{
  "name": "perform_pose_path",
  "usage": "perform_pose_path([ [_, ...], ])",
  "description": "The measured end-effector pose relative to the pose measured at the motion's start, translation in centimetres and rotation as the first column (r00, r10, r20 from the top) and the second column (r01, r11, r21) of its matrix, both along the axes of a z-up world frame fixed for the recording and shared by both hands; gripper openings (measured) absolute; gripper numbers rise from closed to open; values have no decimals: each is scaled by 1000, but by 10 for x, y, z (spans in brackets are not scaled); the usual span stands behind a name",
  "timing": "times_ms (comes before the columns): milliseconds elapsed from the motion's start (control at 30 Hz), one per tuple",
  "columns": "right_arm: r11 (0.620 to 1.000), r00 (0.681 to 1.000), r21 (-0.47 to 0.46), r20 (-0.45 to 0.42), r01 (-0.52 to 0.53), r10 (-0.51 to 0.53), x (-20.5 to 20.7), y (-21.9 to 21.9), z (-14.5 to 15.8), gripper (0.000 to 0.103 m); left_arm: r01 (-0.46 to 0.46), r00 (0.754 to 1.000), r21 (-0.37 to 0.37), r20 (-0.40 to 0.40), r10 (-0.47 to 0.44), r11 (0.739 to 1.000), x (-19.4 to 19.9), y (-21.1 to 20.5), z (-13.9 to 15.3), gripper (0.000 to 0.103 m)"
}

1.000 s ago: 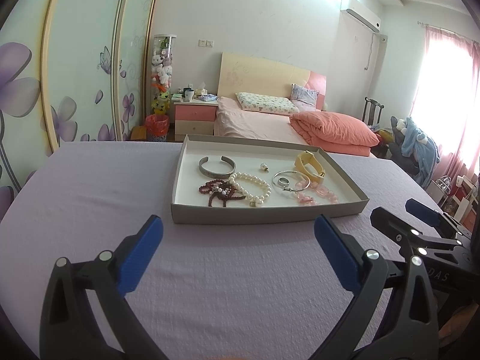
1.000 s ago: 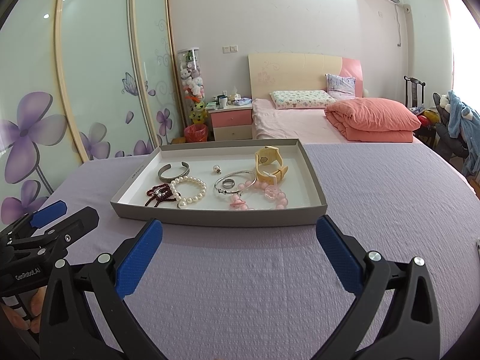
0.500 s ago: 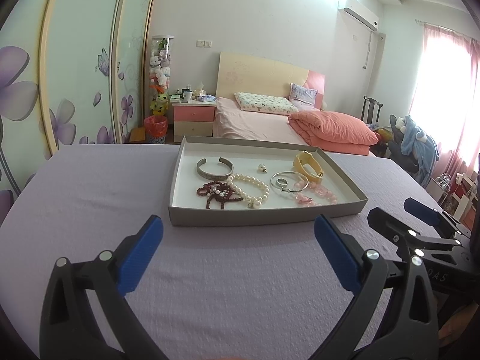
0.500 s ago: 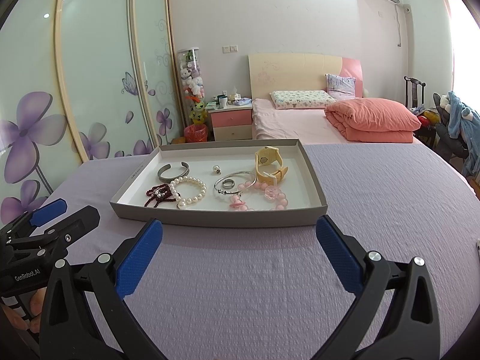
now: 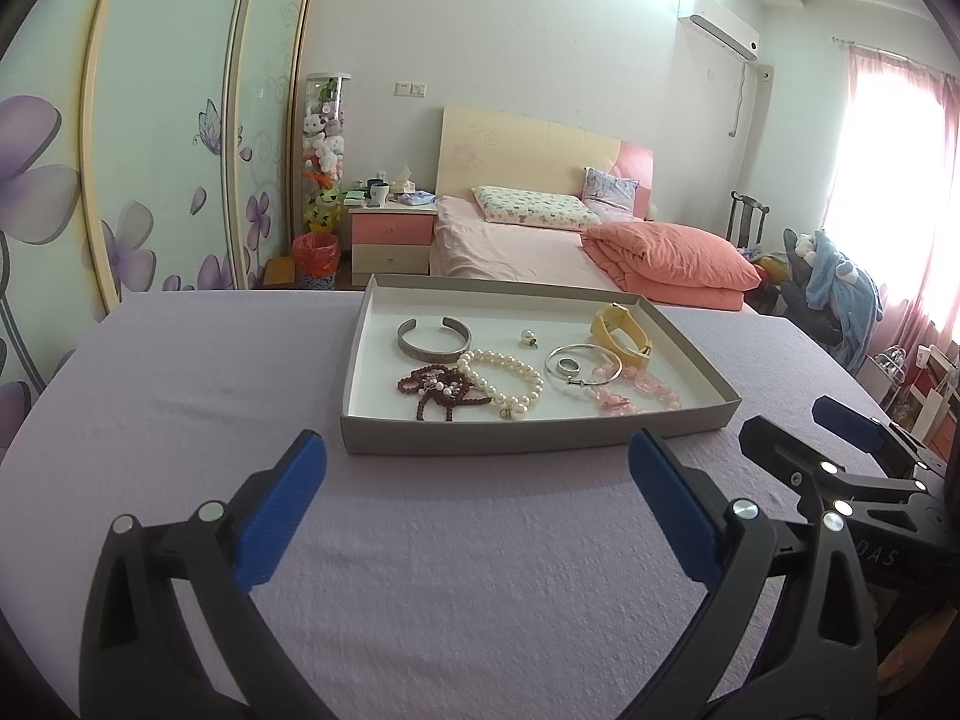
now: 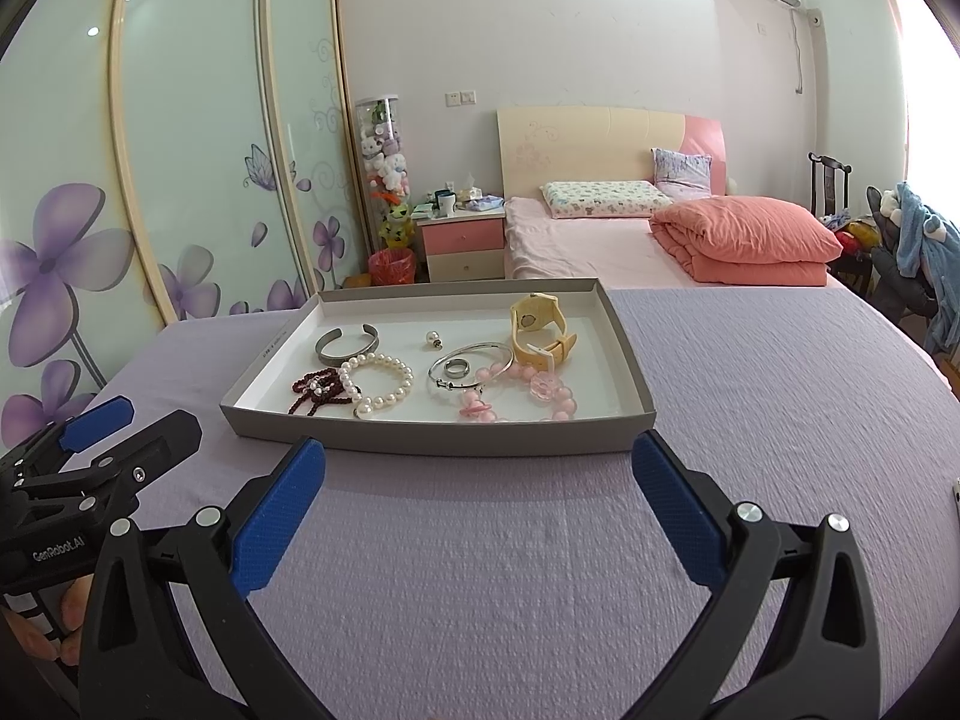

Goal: Organize jewelry

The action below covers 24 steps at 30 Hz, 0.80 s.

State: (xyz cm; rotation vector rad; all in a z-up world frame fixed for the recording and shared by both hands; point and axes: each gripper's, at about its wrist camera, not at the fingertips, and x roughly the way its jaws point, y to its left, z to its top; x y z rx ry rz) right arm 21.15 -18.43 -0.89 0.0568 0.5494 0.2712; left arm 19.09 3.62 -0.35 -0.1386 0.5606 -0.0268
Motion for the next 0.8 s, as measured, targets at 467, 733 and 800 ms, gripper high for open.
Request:
perform_pose_path([
  [467, 1000, 1000, 0, 1, 0, 0, 0, 0, 0, 102, -1, 1000, 4, 1, 1, 1000, 2, 1, 3, 101],
  [733, 1000, 1000, 1, 1, 1, -1, 0, 1, 0, 102, -6, 1000, -5, -4, 6, 1000, 3, 6, 3, 101],
  [800, 1000, 1000, 0, 1, 1, -1, 0, 0, 0, 102, -5, 1000, -6, -5, 5, 1000, 3, 5, 3, 101],
])
